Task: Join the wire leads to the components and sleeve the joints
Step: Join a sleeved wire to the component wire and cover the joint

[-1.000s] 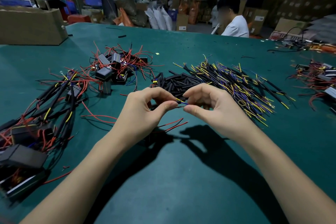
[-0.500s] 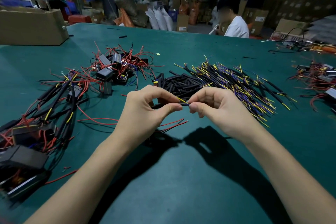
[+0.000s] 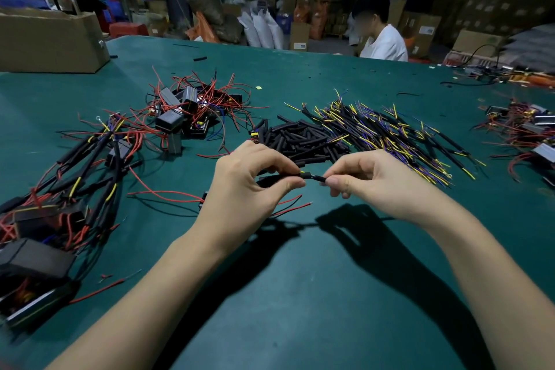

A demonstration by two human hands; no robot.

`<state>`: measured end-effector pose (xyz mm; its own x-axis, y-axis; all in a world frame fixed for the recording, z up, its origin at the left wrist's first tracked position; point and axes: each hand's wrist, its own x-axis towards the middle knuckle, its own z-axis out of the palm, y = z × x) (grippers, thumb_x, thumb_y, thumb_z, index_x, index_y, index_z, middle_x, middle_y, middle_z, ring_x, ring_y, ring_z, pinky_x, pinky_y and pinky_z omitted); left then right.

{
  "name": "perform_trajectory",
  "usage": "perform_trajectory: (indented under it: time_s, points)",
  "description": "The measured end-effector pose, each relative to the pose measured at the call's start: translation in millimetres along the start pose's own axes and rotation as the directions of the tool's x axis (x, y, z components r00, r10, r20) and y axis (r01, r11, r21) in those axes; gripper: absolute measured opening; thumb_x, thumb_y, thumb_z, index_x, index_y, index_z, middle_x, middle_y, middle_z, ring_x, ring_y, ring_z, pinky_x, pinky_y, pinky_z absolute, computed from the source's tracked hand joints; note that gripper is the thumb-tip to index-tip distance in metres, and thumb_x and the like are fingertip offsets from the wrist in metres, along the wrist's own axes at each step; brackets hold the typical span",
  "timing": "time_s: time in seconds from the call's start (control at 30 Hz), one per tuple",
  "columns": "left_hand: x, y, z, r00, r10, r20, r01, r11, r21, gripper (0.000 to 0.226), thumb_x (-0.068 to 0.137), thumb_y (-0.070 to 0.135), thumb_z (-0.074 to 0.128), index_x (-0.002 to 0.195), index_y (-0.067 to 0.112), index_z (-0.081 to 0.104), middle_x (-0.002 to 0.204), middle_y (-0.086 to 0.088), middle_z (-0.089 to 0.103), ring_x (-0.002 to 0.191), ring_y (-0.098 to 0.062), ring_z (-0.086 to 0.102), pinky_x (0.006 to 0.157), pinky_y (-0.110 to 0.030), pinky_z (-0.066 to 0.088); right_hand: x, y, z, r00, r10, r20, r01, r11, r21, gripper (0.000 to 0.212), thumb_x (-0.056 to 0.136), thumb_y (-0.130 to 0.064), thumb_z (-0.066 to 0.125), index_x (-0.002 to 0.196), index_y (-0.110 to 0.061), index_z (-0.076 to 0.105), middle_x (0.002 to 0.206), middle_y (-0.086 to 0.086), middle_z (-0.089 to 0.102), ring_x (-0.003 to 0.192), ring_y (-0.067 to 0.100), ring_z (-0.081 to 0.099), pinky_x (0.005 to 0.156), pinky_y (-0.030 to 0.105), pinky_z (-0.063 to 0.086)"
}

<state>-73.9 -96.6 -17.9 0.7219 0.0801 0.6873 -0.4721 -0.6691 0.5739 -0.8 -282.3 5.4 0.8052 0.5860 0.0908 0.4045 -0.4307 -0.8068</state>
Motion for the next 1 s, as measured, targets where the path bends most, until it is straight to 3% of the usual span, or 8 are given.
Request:
perform_trajectory:
  time_s: [0.1,0.2,0.3,0.47,0.63,0.73,0.83,1.0]
  points:
    - [-2.1,1.1,2.0,0.999,-0.011,-0.034,0.012,0.999,0.041,0.008,0.071,0.025,0.082,0.074,0.021,0.076,0.076,0.012,0.067,0.078,-0.011,0.058,0.077,-0.04,0.042,0.3,2.3,0.5,0.999,-0.035,-0.023,0.035,0.999,-0.008,0.01,0.088,-0.009,0.065,0.08,-0.014,0.069,0.068,-0.005,0.066,0.062,0.004,0.054,0.064,0.016,0.044]
    - [-2.8,0.2,2.4,0.998,0.016,-0.069,-0.007,0.991,0.135,0.008,0.071,0.033,0.078,0.076,0.028,0.076,0.079,0.01,0.059,0.082,-0.012,0.054,0.077,-0.034,0.031,2.3,4.4,2.1,0.997,-0.063,-0.038,0.062,0.998,-0.018,0.008,0.087,-0.011,0.067,0.08,-0.014,0.07,0.068,-0.005,0.067,0.065,0.009,0.054,0.067,0.024,0.044]
    - [-2.6,-2.0,3.5,0.995,0.061,-0.073,-0.043,0.973,0.226,0.009,0.072,0.035,0.077,0.079,0.028,0.077,0.082,0.004,0.049,0.083,-0.017,0.05,0.075,-0.029,0.023,3.8,6.5,3.5,0.993,-0.104,-0.056,0.102,0.994,-0.031,0.012,0.086,-0.009,0.068,0.078,-0.017,0.07,0.067,-0.007,0.067,0.064,0.006,0.055,0.064,0.017,0.043]
    - [-3.1,-1.9,2.5,0.994,0.1,0.033,-0.106,0.956,0.274,0.015,0.074,0.038,0.075,0.082,0.025,0.077,0.083,0.005,0.049,0.083,-0.016,0.049,0.078,-0.033,0.027,5.2,10.0,5.4,0.982,-0.178,-0.065,0.169,0.977,-0.128,0.011,0.083,-0.01,0.072,0.077,-0.019,0.069,0.067,-0.012,0.065,0.064,-0.002,0.053,0.065,0.012,0.04]
    - [12.8,-2.2,-23.3,0.986,-0.166,-0.013,0.165,0.984,-0.063,0.012,0.087,0.03,0.067,0.091,0.02,0.071,0.08,0.011,0.067,0.08,-0.004,0.061,0.079,-0.02,0.043,4.7,12.7,3.2,0.966,-0.255,-0.053,0.235,0.941,-0.242,0.013,0.082,-0.008,0.072,0.078,-0.019,0.067,0.077,-0.004,0.068,0.076,0.006,0.061,0.078,0.019,0.046]
    - [18.9,-16.6,-44.7,0.918,-0.323,0.228,0.31,0.946,0.094,0.019,0.093,0.029,0.058,0.089,0.017,0.073,0.07,0.016,0.07,0.063,0.005,0.06,0.064,-0.007,0.042,4.8,14.7,3.7,0.954,-0.296,-0.048,0.269,0.916,-0.298,0.016,0.083,-0.006,0.071,0.079,-0.021,0.067,0.078,-0.007,0.067,0.079,0.003,0.06,0.084,0.023,0.045]
    - [14.4,-23.4,-44.6,0.79,-0.421,0.446,0.352,0.907,0.232,0.018,0.09,0.031,0.062,0.087,0.02,0.076,0.069,0.016,0.071,0.051,0.009,0.054,0.054,-0.005,0.04,4.3,15.2,3.8,0.939,-0.342,-0.042,0.3,0.87,-0.39,0.017,0.084,-0.009,0.071,0.081,-0.024,0.065,0.081,-0.014,0.064,0.083,0.001,0.058,0.092,0.046,0.042]
    - [12.2,-25.7,-38.3,0.791,-0.394,0.468,0.363,0.918,0.16,0.007,0.084,0.027,0.071,0.08,0.024,0.076,0.07,0.017,0.072,0.058,0.009,0.059,0.06,-0.003,0.042,3.6,14.6,4.3,0.901,-0.43,-0.054,0.353,0.801,-0.483,0.014,0.085,-0.01,0.07,0.084,-0.023,0.064,0.082,-0.013,0.061,0.082,-0.002,0.053,0.094,0.049,0.037]
